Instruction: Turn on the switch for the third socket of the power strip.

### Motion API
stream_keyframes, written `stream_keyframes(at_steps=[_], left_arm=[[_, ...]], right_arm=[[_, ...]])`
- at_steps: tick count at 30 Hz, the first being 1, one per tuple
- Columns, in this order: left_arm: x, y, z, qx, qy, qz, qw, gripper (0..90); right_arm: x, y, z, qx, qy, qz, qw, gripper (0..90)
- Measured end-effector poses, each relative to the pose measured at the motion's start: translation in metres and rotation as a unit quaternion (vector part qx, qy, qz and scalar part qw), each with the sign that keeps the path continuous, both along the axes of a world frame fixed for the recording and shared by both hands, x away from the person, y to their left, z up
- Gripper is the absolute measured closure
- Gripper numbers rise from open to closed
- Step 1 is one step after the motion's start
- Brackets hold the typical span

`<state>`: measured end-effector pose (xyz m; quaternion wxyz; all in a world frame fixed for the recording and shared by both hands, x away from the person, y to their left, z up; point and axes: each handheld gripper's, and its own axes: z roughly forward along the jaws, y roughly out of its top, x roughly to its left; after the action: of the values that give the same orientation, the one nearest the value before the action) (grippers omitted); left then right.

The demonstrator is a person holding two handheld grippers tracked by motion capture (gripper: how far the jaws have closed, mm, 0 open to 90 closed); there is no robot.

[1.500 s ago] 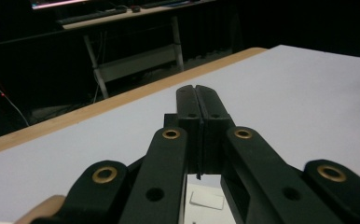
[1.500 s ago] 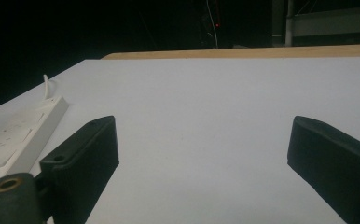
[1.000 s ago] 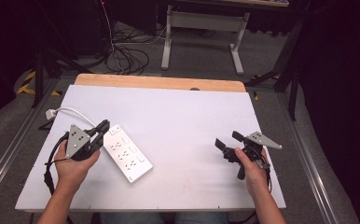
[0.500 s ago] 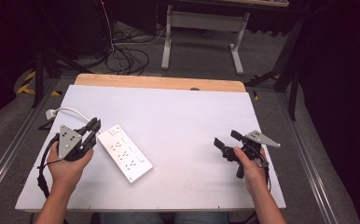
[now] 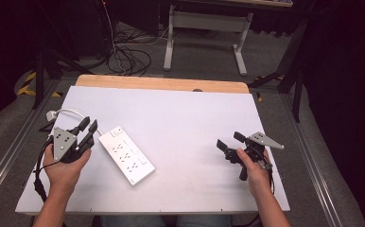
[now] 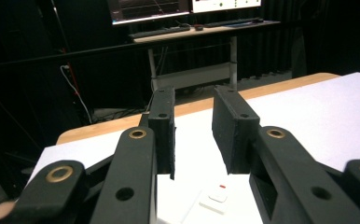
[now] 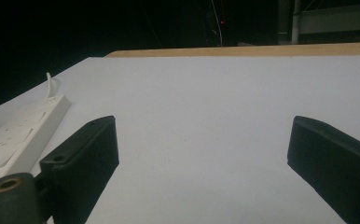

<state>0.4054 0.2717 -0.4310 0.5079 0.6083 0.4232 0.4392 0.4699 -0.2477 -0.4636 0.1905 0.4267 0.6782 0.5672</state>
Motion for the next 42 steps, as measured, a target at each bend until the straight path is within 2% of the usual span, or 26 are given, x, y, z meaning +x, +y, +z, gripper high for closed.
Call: stream_keyframes(at_steps=[9, 28, 32, 35, 39, 42], left_arm=[[-0.001, 0.004, 0.000, -0.007, 0.000, 0.011, 0.9999, 65.8], [-0.002, 0.011, 0.000, -0.022, 0.009, 0.013, 0.9996, 49.3], [-0.001, 0.014, 0.000, -0.039, 0.015, 0.003, 0.9991, 42.3], [0.000, 0.015, -0.001, -0.048, 0.023, -0.006, 0.9986, 31.4], [0.000, 0.015, -0.001, -0.045, 0.021, -0.014, 0.9987, 22.0], [0.000, 0.015, -0.002, -0.037, 0.018, -0.015, 0.9991, 18.6]], right_arm=[[0.000, -0.001, 0.001, 0.002, -0.001, -0.001, 1.0000, 9.2], [0.000, -0.001, 0.001, 0.000, -0.003, 0.000, 1.0000, 9.2], [-0.001, -0.001, 0.001, 0.000, -0.003, 0.001, 1.0000, 9.2], [-0.001, -0.001, 0.001, 0.001, -0.003, 0.000, 1.0000, 9.1], [-0.001, -0.001, 0.001, -0.001, -0.005, -0.001, 1.0000, 9.0], [-0.001, 0.000, 0.001, -0.004, -0.007, -0.001, 1.0000, 9.0]])
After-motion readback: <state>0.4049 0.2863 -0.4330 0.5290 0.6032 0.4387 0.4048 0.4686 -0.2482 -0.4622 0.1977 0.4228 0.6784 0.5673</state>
